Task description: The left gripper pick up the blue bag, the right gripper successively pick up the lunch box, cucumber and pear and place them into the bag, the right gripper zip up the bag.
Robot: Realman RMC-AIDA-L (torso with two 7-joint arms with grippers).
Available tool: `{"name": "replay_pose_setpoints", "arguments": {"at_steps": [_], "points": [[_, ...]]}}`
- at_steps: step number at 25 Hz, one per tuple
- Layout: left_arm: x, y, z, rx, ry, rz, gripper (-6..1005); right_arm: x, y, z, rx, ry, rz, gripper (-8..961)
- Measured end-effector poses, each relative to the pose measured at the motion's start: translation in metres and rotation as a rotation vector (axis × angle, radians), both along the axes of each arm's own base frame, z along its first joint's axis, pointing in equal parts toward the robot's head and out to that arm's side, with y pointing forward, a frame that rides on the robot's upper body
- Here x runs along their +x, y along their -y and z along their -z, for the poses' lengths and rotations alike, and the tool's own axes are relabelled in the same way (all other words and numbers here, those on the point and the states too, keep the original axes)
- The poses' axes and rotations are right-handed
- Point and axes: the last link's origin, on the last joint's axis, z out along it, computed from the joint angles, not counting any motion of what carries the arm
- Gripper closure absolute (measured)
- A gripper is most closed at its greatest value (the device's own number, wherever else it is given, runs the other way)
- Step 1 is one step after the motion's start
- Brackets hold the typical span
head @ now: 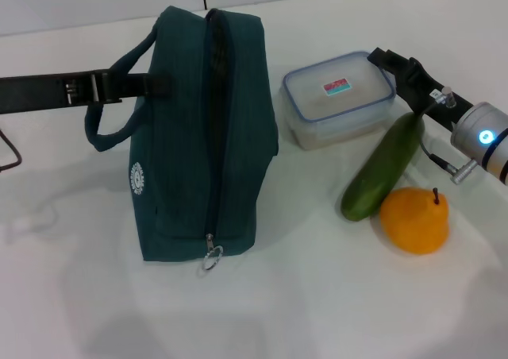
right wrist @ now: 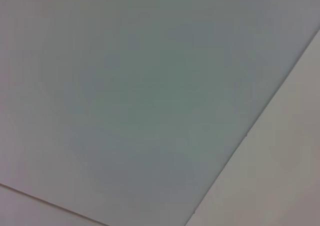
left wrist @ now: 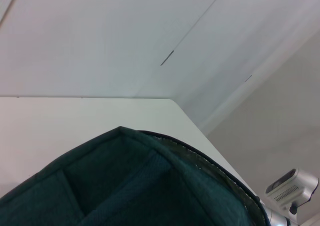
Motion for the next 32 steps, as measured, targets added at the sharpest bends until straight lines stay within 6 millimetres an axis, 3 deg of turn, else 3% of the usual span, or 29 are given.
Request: {"name": "replay_pose_setpoints", "arguments": {"at_steps": [4,8,22,32], "points": [[0.001,0.000,0.000,0.000,0.000,0.002,929,0.000,0.001,0.001,-0.001,-0.003,0.001,542],[0.000,0.000,0.000,-0.001,0.000,0.001,929,0.002,0.004,0.001,-0.001,-0.006,0.005,687],[-0.002,0.000,0.002,-0.008,0.004,-0.009,929,0.003,0.018,-0.007,0.025,-0.032,-0.069,819],[-0.003,0.001,0.002,-0.009,0.004,-0.013,929,0.001,0.019,-0.009,0.014,-0.011,-0.109,857]]}}
